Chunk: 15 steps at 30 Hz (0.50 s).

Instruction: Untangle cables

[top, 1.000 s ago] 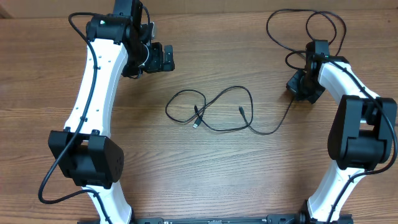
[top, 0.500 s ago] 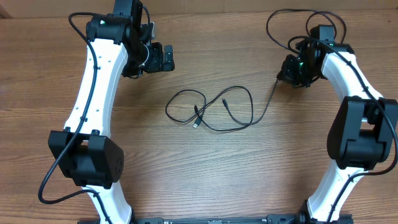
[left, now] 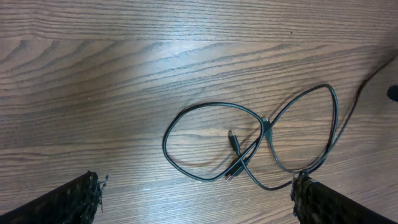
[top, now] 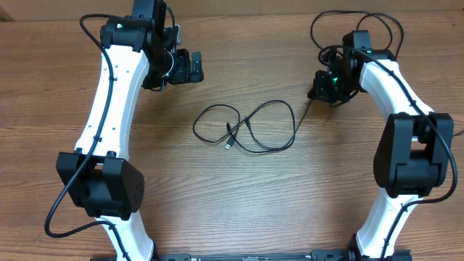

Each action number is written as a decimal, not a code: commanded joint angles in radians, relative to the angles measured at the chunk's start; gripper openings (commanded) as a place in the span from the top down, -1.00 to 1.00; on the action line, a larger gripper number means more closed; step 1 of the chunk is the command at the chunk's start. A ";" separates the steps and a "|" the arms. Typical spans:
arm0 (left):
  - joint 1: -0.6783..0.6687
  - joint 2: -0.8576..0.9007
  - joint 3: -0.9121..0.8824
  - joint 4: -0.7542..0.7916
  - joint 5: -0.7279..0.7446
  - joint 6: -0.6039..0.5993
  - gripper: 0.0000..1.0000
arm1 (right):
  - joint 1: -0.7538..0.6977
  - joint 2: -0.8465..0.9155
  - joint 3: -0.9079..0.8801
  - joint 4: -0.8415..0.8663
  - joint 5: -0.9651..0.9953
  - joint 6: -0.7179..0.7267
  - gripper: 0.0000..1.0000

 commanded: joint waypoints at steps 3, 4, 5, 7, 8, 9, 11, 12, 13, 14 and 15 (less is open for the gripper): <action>-0.008 0.005 0.006 -0.001 0.001 -0.015 -0.99 | -0.041 -0.024 0.158 -0.099 0.133 0.106 -0.15; -0.008 0.005 0.006 -0.001 0.002 -0.015 -1.00 | -0.053 -0.024 0.194 -0.125 0.167 0.129 -0.27; -0.008 0.005 0.006 -0.001 0.002 -0.015 -0.99 | -0.067 -0.024 0.232 -0.152 0.206 0.158 -0.55; -0.008 0.005 0.006 -0.002 0.002 -0.015 -1.00 | -0.095 -0.024 0.293 -0.187 0.266 0.198 -0.99; -0.008 0.005 0.006 -0.002 0.002 -0.015 -0.99 | -0.114 -0.024 0.323 -0.199 0.297 0.218 -1.00; -0.008 0.005 0.006 -0.003 0.002 -0.015 -0.99 | -0.132 -0.024 0.343 -0.203 0.324 0.236 -1.00; -0.008 0.005 0.006 -0.003 0.001 -0.015 -0.99 | -0.182 -0.024 0.369 -0.196 0.381 0.279 -1.00; -0.008 0.005 0.006 -0.003 0.002 -0.015 -0.99 | -0.212 -0.024 0.370 -0.182 0.407 0.306 -1.00; -0.008 0.005 0.006 -0.003 0.001 -0.015 -1.00 | -0.247 -0.023 0.369 -0.166 0.430 0.329 -1.00; -0.008 0.005 0.006 -0.003 0.001 -0.015 -0.99 | -0.278 -0.020 0.366 -0.151 0.449 0.343 -1.00; -0.008 0.005 0.006 -0.002 0.001 -0.015 -0.99 | -0.303 -0.019 0.364 -0.141 0.452 0.341 -1.00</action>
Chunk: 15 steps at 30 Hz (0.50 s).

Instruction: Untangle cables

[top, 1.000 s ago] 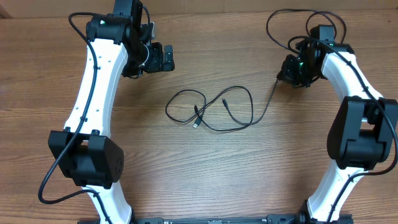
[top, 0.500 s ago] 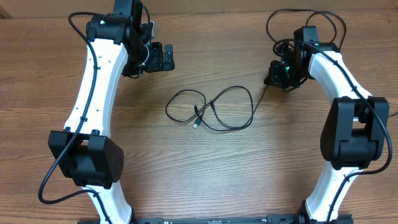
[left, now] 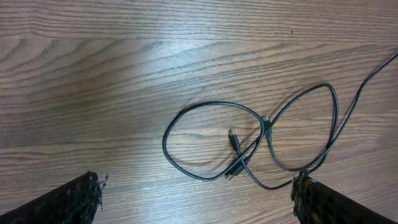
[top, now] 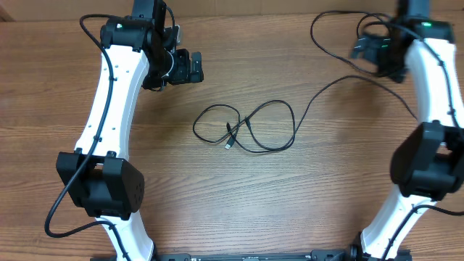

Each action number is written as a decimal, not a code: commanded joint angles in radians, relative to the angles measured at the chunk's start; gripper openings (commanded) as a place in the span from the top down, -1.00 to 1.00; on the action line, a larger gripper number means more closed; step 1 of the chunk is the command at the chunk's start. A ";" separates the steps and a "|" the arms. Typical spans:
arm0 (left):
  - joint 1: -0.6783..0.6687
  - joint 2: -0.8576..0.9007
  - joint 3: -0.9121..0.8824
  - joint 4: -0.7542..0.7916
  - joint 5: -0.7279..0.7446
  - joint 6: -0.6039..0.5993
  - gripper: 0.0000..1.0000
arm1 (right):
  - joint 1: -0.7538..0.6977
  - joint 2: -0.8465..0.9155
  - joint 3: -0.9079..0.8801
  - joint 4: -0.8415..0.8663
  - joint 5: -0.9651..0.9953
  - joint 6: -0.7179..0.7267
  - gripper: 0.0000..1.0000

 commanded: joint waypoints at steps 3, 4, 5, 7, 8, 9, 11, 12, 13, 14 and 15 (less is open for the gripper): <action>-0.009 0.005 0.006 0.000 0.001 -0.015 -0.99 | -0.185 -0.011 0.004 0.049 0.124 0.084 -1.00; -0.009 0.005 0.006 0.001 0.002 -0.015 -0.99 | -0.217 -0.010 0.001 0.056 0.126 0.084 -1.00; -0.008 0.005 0.006 0.001 0.001 -0.015 -0.99 | -0.247 -0.009 -0.006 0.065 0.127 0.084 -1.00; -0.009 0.005 0.006 0.003 0.001 -0.015 -0.99 | -0.305 -0.009 -0.023 0.086 0.129 0.083 -1.00; -0.009 0.005 0.006 0.004 0.001 -0.015 -0.99 | -0.338 -0.008 -0.033 0.094 0.129 0.083 -1.00; -0.008 0.005 0.006 0.004 0.001 -0.015 -0.99 | -0.372 -0.008 -0.044 0.100 0.130 0.083 -1.00; -0.009 0.005 0.006 0.003 0.002 -0.015 -0.99 | -0.413 -0.008 -0.058 0.109 0.129 0.083 -1.00; -0.009 0.005 0.006 0.004 0.002 -0.015 -0.99 | -0.436 -0.008 -0.071 0.119 0.129 0.083 -0.96; -0.009 0.005 0.006 0.004 0.002 -0.015 -0.99 | -0.446 -0.008 -0.078 0.124 0.130 0.083 -0.94; -0.009 0.005 0.006 0.005 0.002 -0.015 -1.00 | -0.461 -0.008 -0.090 0.133 0.129 0.083 -0.93; -0.009 0.005 0.006 0.005 0.002 -0.016 -0.99 | -0.474 -0.008 -0.106 0.142 0.129 0.082 -0.93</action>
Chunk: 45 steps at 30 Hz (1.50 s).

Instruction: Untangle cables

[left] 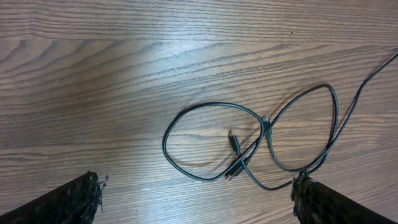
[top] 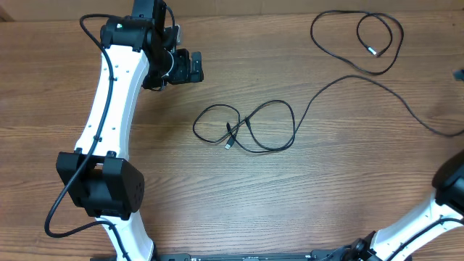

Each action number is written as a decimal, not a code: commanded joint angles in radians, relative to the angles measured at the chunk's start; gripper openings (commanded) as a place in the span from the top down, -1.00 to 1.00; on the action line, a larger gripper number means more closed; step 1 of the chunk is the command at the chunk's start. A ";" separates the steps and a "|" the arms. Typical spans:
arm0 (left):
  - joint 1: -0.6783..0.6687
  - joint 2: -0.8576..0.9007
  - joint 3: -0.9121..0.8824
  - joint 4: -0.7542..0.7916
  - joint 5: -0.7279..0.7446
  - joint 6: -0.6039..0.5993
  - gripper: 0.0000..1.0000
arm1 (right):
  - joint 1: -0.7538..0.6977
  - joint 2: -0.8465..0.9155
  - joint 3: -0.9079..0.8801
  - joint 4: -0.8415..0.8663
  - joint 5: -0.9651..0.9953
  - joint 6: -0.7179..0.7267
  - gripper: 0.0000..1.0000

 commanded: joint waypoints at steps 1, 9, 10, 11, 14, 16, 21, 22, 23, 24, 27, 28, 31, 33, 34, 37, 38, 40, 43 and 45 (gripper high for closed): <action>-0.009 0.005 0.006 0.002 0.002 -0.016 -0.99 | -0.032 -0.008 -0.048 0.027 0.009 0.005 -0.92; -0.009 0.005 0.006 -0.010 0.001 -0.023 -1.00 | -0.044 -0.006 -0.172 0.159 0.082 -0.102 -0.93; -0.010 0.005 0.006 -0.013 0.001 -0.023 -0.99 | -0.047 -0.004 -0.172 0.161 0.111 -0.103 -0.93; -0.010 0.005 0.006 -0.014 0.001 -0.023 -1.00 | -0.048 -0.003 -0.172 0.164 0.135 -0.103 -0.93; -0.012 0.005 0.006 -0.012 0.001 -0.023 -0.99 | -0.062 0.005 -0.172 0.168 0.170 -0.117 -0.89; -0.013 0.005 0.006 -0.007 0.001 -0.023 -0.99 | -0.073 0.017 -0.172 0.168 0.167 -0.132 -0.86; -0.013 0.005 0.006 -0.007 0.001 -0.023 -0.99 | -0.101 0.060 -0.172 0.172 0.116 -0.238 -0.87; -0.013 0.005 0.006 -0.007 0.001 -0.023 -1.00 | -0.105 0.065 -0.171 0.170 0.116 -0.242 -0.88; -0.013 0.005 0.006 -0.006 0.001 -0.023 -0.99 | -0.112 0.067 -0.162 0.158 0.117 -0.241 -0.88; -0.013 0.005 0.006 -0.005 0.001 -0.023 -0.99 | -0.116 0.067 -0.153 0.150 0.114 -0.241 -0.88; -0.013 0.005 0.006 0.002 0.001 -0.023 -0.99 | -0.133 0.067 -0.079 0.094 0.108 -0.233 -0.87; -0.013 0.005 0.006 0.003 0.001 -0.023 -0.99 | -0.139 0.067 -0.044 0.070 0.089 -0.230 -0.86; -0.013 0.005 0.006 0.005 0.002 -0.023 -1.00 | -0.154 0.072 0.040 0.004 -0.003 -0.230 -0.88; -0.013 0.005 0.006 0.003 0.002 -0.024 -1.00 | -0.156 0.075 0.040 -0.005 -0.002 -0.230 -0.92; -0.014 0.005 0.006 0.001 0.002 -0.023 -1.00 | -0.156 0.085 0.040 -0.012 -0.003 -0.230 -0.94; -0.015 0.005 0.006 -0.005 0.002 -0.023 -0.99 | -0.156 0.131 0.040 -0.031 -0.003 -0.231 -0.99; -0.015 0.005 0.006 -0.006 0.002 -0.023 -0.99 | -0.156 0.153 0.039 -0.032 -0.003 -0.231 -1.00; -0.015 0.005 0.006 -0.008 0.001 -0.023 -1.00 | -0.156 0.181 0.039 -0.028 -0.003 -0.231 -0.93; -0.015 0.005 0.006 -0.010 0.001 -0.023 -0.99 | -0.156 0.212 0.038 -0.010 -0.003 -0.231 -0.64; -0.015 0.005 0.006 -0.009 0.001 -0.023 -1.00 | -0.153 0.221 0.037 0.005 -0.002 -0.231 -0.55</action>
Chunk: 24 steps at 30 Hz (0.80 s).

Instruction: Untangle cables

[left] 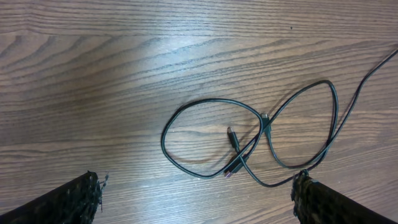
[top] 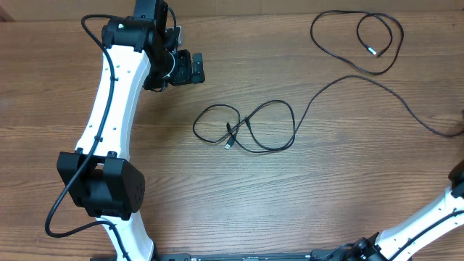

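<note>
A tangle of thin black cable (top: 246, 127) lies mid-table in two crossing loops, with two plug ends (left: 234, 140) inside it. One long strand (top: 377, 83) runs from the tangle to the right edge of the overhead view. My left gripper (top: 190, 67) hangs above the table, up and left of the tangle. It is open and empty, and its dark fingertips (left: 68, 199) stand wide apart at the bottom of the left wrist view. My right gripper is out of view.
A separate black cable (top: 359, 36) lies coiled at the table's back right corner. Only the lower links of my right arm (top: 435, 217) show at the bottom right. The wood table (top: 290, 203) fills both views.
The last dark bit of my right gripper at the right edge is gone from the overhead view. The left gripper shifted slightly, so the tangle sits a little higher in its wrist view.
My right gripper was at the loose strand just right of the tangle. Then it was at the back right, with the strand drawn out towards it. Then it was almost off the right edge, the strand lying stretched out. Now it is out of view. The left gripper stayed open.
</note>
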Each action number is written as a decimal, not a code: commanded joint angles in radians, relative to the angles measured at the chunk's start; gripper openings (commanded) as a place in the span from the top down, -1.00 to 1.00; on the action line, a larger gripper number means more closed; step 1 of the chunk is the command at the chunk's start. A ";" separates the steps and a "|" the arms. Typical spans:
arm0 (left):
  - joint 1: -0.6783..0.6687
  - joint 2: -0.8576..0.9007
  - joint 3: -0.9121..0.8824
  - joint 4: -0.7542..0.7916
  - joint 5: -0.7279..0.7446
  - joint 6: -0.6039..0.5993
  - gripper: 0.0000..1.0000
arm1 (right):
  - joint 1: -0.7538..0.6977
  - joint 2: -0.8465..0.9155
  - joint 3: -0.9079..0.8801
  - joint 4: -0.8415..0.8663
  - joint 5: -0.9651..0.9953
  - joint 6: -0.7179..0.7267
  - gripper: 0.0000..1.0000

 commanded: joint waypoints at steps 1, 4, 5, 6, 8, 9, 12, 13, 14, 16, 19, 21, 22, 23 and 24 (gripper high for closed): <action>-0.008 0.005 0.006 0.003 0.001 -0.023 -1.00 | 0.000 0.019 0.009 0.027 -0.005 -0.001 -0.53; -0.008 0.005 0.006 0.005 0.001 -0.041 -0.99 | 0.000 0.022 0.009 0.062 -0.005 0.000 -0.27; -0.008 0.005 0.006 0.006 0.002 -0.042 -1.00 | -0.001 0.022 0.009 0.068 -0.005 0.000 -0.13; -0.008 0.005 0.006 0.007 0.001 -0.048 -1.00 | -0.001 0.022 0.008 0.074 -0.005 0.000 -0.07; -0.008 0.005 0.006 0.011 0.001 -0.056 -0.99 | -0.001 0.027 0.005 0.092 -0.005 0.000 -0.06; -0.008 0.005 0.006 0.013 0.001 -0.060 -1.00 | 0.000 0.032 -0.004 0.103 -0.006 -0.001 -0.06; -0.008 0.005 0.006 0.016 0.001 -0.059 -1.00 | 0.000 0.034 -0.024 0.124 -0.006 -0.001 -0.06; -0.008 0.005 0.006 0.016 0.001 -0.059 -1.00 | 0.000 0.034 -0.030 0.131 -0.006 0.000 -0.06; -0.008 0.005 0.006 0.016 0.001 -0.059 -1.00 | 0.000 0.035 -0.036 0.137 -0.006 0.000 -0.06; -0.009 0.005 0.006 0.015 0.001 -0.059 -1.00 | 0.000 0.035 -0.048 0.148 -0.006 0.000 -0.04; -0.013 0.005 0.006 0.016 0.001 -0.059 -1.00 | 0.000 0.039 -0.053 0.150 -0.006 0.000 0.03; -0.013 0.005 0.006 0.019 0.001 -0.059 -1.00 | 0.000 0.047 -0.053 0.149 -0.006 0.000 0.03; -0.013 0.005 0.006 0.019 0.001 -0.059 -1.00 | 0.000 0.051 -0.053 0.149 -0.006 0.000 0.02; -0.013 0.005 0.006 0.019 0.001 -0.059 -1.00 | 0.000 0.055 -0.053 0.148 -0.006 0.000 0.02; -0.013 0.005 0.006 0.018 0.001 -0.059 -1.00 | 0.000 0.057 -0.053 0.146 -0.006 0.000 0.03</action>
